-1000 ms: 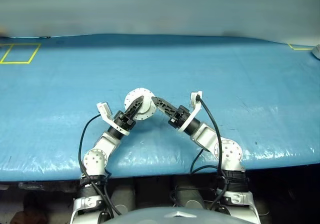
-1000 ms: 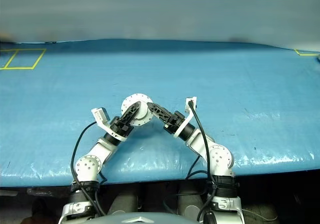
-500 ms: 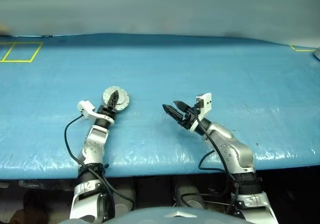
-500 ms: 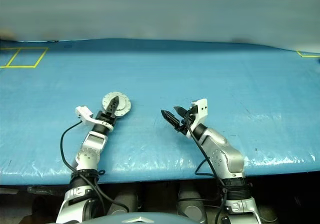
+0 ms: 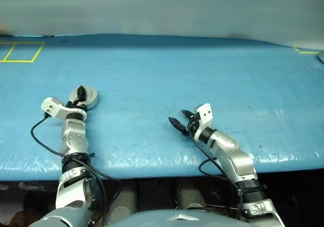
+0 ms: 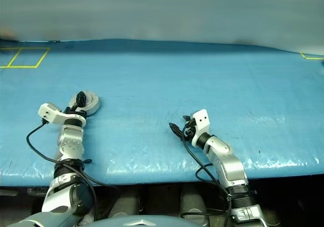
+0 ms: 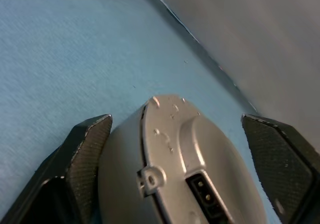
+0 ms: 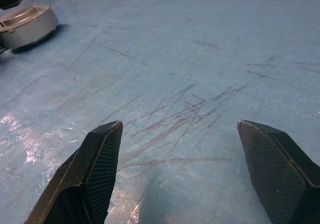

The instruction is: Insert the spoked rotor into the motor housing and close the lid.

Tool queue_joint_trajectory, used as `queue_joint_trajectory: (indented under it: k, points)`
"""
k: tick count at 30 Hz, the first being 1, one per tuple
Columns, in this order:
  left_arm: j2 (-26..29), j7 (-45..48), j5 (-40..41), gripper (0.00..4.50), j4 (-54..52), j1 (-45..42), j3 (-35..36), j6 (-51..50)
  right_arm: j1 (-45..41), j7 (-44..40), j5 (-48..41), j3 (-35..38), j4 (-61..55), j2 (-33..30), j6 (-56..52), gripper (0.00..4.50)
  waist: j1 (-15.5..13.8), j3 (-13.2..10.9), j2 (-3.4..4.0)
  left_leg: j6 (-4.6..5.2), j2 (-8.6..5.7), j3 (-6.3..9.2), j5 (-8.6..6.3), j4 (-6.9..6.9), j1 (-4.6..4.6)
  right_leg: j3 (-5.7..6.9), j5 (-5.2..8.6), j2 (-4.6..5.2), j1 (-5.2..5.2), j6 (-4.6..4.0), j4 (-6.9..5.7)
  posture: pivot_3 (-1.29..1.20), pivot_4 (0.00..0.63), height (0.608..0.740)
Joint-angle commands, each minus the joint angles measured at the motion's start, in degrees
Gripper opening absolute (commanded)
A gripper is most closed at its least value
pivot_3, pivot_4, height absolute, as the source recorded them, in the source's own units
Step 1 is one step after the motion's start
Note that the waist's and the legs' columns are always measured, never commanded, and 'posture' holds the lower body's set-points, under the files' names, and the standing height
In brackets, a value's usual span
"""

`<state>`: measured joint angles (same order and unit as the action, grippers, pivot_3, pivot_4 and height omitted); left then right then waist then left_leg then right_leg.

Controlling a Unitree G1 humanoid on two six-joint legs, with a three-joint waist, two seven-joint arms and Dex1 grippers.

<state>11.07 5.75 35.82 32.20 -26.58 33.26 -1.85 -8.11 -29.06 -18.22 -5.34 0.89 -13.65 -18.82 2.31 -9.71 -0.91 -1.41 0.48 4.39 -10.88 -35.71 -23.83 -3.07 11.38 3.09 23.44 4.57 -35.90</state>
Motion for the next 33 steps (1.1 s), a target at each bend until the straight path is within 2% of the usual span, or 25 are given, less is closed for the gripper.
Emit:
queue_joint_trajectory:
  k: [1, 7, 11, 15, 19, 23, 25, 27, 29, 32, 33]
  points:
    - [0.4, -3.2, -2.3, 4.48, -3.0, 2.2, 0.3, 1.2, -1.0, 0.5, 0.4, 1.4, 0.2, 0.3, 0.7, 3.86, 0.0, 0.0, -0.02, 0.0, 0.0, 0.0, 0.0, 0.0, 0.01, 0.0, 0.0, 0.0, -0.01, 0.0, 0.0, 0.0, 0.15, 0.74]
    - [0.5, -6.4, -4.8, 4.48, -10.5, 6.7, 1.4, 7.1, -2.1, 0.7, 1.3, 1.6, 1.8, 0.6, 1.4, 3.86, -0.1, 0.0, -0.02, -0.01, 0.02, -0.08, 0.0, 0.06, 0.05, -0.06, 0.0, 0.0, 0.04, -0.02, -0.04, 0.0, 0.15, 0.74]
    - [0.4, -1.2, -6.6, 4.48, -16.2, 9.1, -1.0, 13.7, -2.4, -0.4, 2.3, 2.3, 2.6, 1.4, 7.9, 3.86, -0.4, 0.0, -0.12, -0.02, 0.02, -0.09, 0.0, 0.05, 0.02, -0.07, 0.0, 0.0, 0.05, -0.03, -0.03, 0.0, 0.15, 0.74]
    - [0.0, 11.0, -4.5, 4.48, -24.6, 12.6, -9.0, 11.2, -2.5, -1.0, 2.9, 3.5, 3.7, 0.7, 12.6, 3.86, -1.0, 0.1, -0.15, -0.02, -0.01, -0.11, 0.01, 0.02, 0.01, -0.07, 0.0, 0.03, 0.01, -0.03, 0.0, 0.0, 0.15, 0.74]
    - [4.0, 23.2, -6.3, 4.48, -30.2, 17.0, -20.9, 2.1, -2.0, -3.1, -0.7, 6.0, 3.1, -0.6, 10.7, 3.86, -0.8, 0.1, -0.13, -0.02, -0.03, -0.16, 0.01, 0.02, 0.04, -0.12, 0.0, 0.05, 0.0, -0.03, -0.01, 0.0, 0.15, 0.74]
    - [7.5, 31.7, -9.6, 4.48, -29.4, 17.9, -29.2, -1.1, -1.7, -2.7, 0.3, 7.6, 2.8, -2.0, 12.3, 3.86, 0.0, 0.0, -0.09, -0.01, 0.02, -0.2, 0.01, 0.07, 0.05, -0.13, 0.03, 0.03, 0.09, -0.09, -0.06, 0.0, 0.15, 0.74]
    - [9.0, 34.0, -15.4, 4.48, -25.7, 17.6, -33.5, 1.8, -1.9, -2.1, -0.4, 8.9, 2.9, -1.7, 12.3, 3.86, 0.2, 0.0, -0.08, -0.01, 0.06, -0.21, 0.01, 0.1, 0.06, -0.13, 0.04, 0.0, 0.12, -0.11, -0.07, 0.0, 0.15, 0.74]
    - [9.2, 35.7, -17.7, 4.48, -23.5, 17.4, -35.8, 2.7, -1.5, -2.5, 0.0, 9.0, 3.0, -2.0, 12.4, 3.86, 0.2, 0.1, -0.02, -0.01, 0.08, -0.22, 0.01, 0.13, 0.11, -0.14, 0.06, -0.03, 0.1, -0.13, -0.09, 0.0, 0.15, 0.74]
    - [8.5, 37.9, -16.1, 4.48, -23.8, 17.2, -36.1, 1.8, -0.5, -4.2, 0.4, 8.2, 2.2, -2.9, 12.4, 3.86, 0.2, 0.1, -0.03, -0.01, 0.08, -0.24, 0.0, 0.14, 0.11, -0.16, 0.06, -0.03, 0.12, -0.14, -0.09, 0.0, 0.15, 0.74]
    - [9.6, 40.5, -17.4, 4.5, -24.0, 16.8, -37.2, 1.7, 1.4, -7.6, -0.5, 7.2, -0.3, -4.3, 11.6, 4.46, -0.1, 0.1, -0.02, 0.0, 0.07, -0.24, 0.0, 0.14, 0.06, -0.17, 0.06, -0.01, 0.13, -0.13, -0.06, 0.0, 0.15, 0.74]
    - [10.0, 40.8, -18.1, 4.5, -23.7, 16.5, -37.4, 1.7, 1.6, -7.6, 0.0, 7.1, -0.8, -4.6, 11.7, 4.46, -0.2, 0.1, -0.02, 0.0, 0.07, -0.24, 0.0, 0.15, 0.06, -0.17, 0.06, -0.02, 0.14, -0.14, -0.06, 0.0, 0.15, 0.74]
